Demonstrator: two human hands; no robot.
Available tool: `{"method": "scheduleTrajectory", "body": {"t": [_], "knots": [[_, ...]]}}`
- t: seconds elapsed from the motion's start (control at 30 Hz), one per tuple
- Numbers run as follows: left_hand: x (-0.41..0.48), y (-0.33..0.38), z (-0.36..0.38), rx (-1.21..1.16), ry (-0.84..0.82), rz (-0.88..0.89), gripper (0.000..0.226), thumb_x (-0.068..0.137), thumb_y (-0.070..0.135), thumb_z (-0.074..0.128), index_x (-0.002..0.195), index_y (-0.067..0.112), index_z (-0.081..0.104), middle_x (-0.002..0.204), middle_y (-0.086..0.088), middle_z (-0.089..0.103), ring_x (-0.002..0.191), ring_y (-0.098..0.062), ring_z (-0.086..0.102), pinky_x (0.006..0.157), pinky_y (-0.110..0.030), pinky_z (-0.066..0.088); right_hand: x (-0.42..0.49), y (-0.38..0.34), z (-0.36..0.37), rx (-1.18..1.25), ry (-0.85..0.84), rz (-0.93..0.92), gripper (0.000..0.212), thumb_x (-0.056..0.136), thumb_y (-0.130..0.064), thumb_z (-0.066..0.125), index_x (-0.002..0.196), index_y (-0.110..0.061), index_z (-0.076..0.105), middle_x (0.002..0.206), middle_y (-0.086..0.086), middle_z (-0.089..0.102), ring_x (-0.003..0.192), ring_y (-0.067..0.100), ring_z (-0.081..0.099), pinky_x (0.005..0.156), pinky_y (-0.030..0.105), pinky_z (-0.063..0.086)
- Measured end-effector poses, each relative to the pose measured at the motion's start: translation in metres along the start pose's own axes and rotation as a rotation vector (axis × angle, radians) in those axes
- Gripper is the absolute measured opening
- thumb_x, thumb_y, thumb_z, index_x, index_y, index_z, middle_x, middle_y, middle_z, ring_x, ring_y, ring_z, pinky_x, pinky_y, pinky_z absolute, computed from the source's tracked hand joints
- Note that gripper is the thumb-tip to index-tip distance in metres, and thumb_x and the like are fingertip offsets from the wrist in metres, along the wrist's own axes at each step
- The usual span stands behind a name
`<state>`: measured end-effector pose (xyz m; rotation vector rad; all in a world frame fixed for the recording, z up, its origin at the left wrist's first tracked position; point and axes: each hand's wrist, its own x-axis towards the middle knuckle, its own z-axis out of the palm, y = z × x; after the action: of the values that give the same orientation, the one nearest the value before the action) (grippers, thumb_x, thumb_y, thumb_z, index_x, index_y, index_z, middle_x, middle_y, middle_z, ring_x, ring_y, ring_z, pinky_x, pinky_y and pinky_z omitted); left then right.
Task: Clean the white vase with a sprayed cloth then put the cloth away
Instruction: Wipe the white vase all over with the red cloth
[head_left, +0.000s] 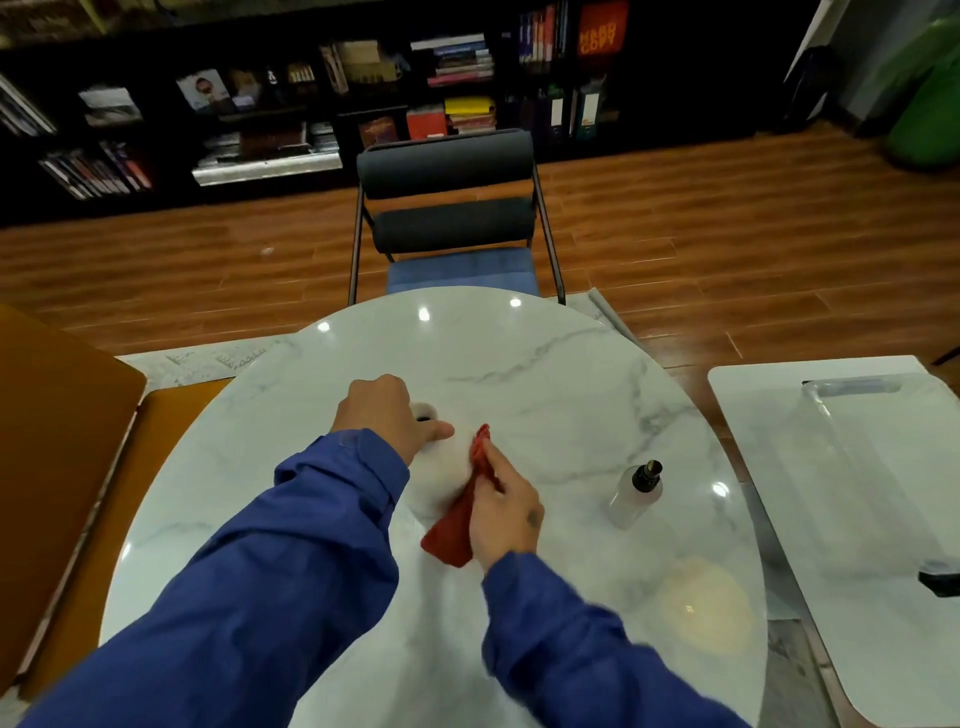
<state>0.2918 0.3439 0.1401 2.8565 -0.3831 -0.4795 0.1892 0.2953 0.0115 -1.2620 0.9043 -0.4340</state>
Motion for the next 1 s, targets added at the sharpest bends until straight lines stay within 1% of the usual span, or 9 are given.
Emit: {"method": "scheduleTrajectory", "body": {"t": [0.13, 0.23, 0.3, 0.37, 0.47, 0.6, 0.77, 0.9, 1.0], "knots": [[0.001, -0.003, 0.011, 0.040, 0.076, -0.039, 0.051, 0.072, 0.055, 0.071, 0.075, 0.008, 0.053, 0.078, -0.007, 0.056, 0.061, -0.021, 0.048, 0.049, -0.026, 0.034, 0.025, -0.033, 0.004, -0.090, -0.121, -0.027, 0.049, 0.092, 0.005, 0.040, 0.111, -0.026, 0.072, 0.109, -0.012, 0.069, 0.101, 0.004, 0.061, 0.093, 0.006, 0.043], [0.003, -0.002, 0.009, 0.090, 0.085, -0.032, 0.055, 0.073, 0.059, 0.067, 0.059, 0.013, 0.042, 0.060, -0.003, 0.046, 0.051, -0.017, 0.042, 0.043, -0.024, 0.028, 0.023, -0.039, -0.006, -0.080, -0.197, -0.072, 0.048, 0.089, 0.007, 0.046, 0.106, -0.027, 0.075, 0.106, -0.013, 0.072, 0.102, 0.002, 0.065, 0.099, 0.016, 0.046], [0.006, -0.005, 0.001, 0.161, 0.048, 0.015, 0.055, 0.071, 0.064, 0.065, 0.067, 0.010, 0.051, 0.065, -0.004, 0.050, 0.057, -0.018, 0.046, 0.049, -0.026, 0.035, 0.026, -0.038, -0.020, -0.014, -0.162, -0.018, 0.043, 0.086, 0.005, 0.052, 0.102, -0.027, 0.076, 0.099, -0.013, 0.075, 0.097, 0.002, 0.067, 0.095, 0.020, 0.049], [0.010, -0.014, -0.004, 0.166, -0.035, 0.150, 0.059, 0.070, 0.061, 0.068, 0.102, 0.012, 0.063, 0.094, -0.005, 0.062, 0.084, -0.022, 0.057, 0.071, -0.032, 0.049, 0.030, -0.030, -0.037, 0.047, -0.080, 0.053, 0.041, 0.085, 0.004, 0.056, 0.099, -0.028, 0.075, 0.094, -0.013, 0.075, 0.092, 0.003, 0.069, 0.091, 0.023, 0.051], [0.010, -0.024, -0.008, 0.191, -0.144, 0.355, 0.069, 0.077, 0.042, 0.071, 0.138, 0.022, 0.044, 0.131, -0.001, 0.051, 0.119, -0.023, 0.050, 0.099, -0.030, 0.040, 0.027, -0.012, -0.051, 0.004, -0.020, 0.143, 0.039, 0.085, 0.001, 0.058, 0.105, -0.029, 0.073, 0.098, -0.015, 0.072, 0.096, 0.007, 0.067, 0.088, 0.024, 0.051], [0.013, -0.027, -0.004, 0.224, -0.130, 0.390, 0.067, 0.079, 0.033, 0.072, 0.139, 0.022, 0.044, 0.127, -0.004, 0.051, 0.118, -0.024, 0.048, 0.099, -0.030, 0.040, 0.020, 0.005, -0.049, -0.017, -0.077, 0.205, 0.037, 0.085, -0.001, 0.059, 0.101, -0.030, 0.074, 0.095, -0.012, 0.074, 0.093, 0.011, 0.068, 0.086, 0.027, 0.053], [0.005, -0.025, 0.010, 0.060, -0.048, 0.308, 0.068, 0.073, 0.041, 0.076, 0.132, 0.016, 0.052, 0.121, -0.007, 0.055, 0.110, -0.025, 0.053, 0.094, -0.029, 0.042, 0.043, -0.004, -0.020, -0.113, -0.138, 0.172, 0.030, 0.085, -0.006, 0.060, 0.102, -0.025, 0.075, 0.103, -0.006, 0.073, 0.102, 0.015, 0.066, 0.097, 0.033, 0.051], [0.007, -0.024, 0.016, -0.024, 0.019, 0.251, 0.067, 0.072, 0.041, 0.077, 0.129, 0.014, 0.054, 0.122, -0.007, 0.056, 0.114, -0.025, 0.052, 0.095, -0.030, 0.041, 0.047, -0.040, -0.006, -0.182, -0.178, -0.007, 0.039, 0.091, -0.002, 0.048, 0.109, -0.026, 0.074, 0.107, -0.012, 0.070, 0.098, 0.005, 0.062, 0.089, 0.013, 0.049], [0.009, -0.025, 0.017, -0.044, 0.030, 0.242, 0.069, 0.070, 0.042, 0.078, 0.128, 0.014, 0.055, 0.122, -0.006, 0.057, 0.114, -0.024, 0.053, 0.096, -0.029, 0.042, 0.016, -0.030, -0.006, -0.255, -0.190, -0.291, 0.040, 0.093, 0.000, 0.051, 0.118, -0.026, 0.068, 0.124, -0.016, 0.063, 0.114, 0.000, 0.053, 0.103, 0.013, 0.038]]}}
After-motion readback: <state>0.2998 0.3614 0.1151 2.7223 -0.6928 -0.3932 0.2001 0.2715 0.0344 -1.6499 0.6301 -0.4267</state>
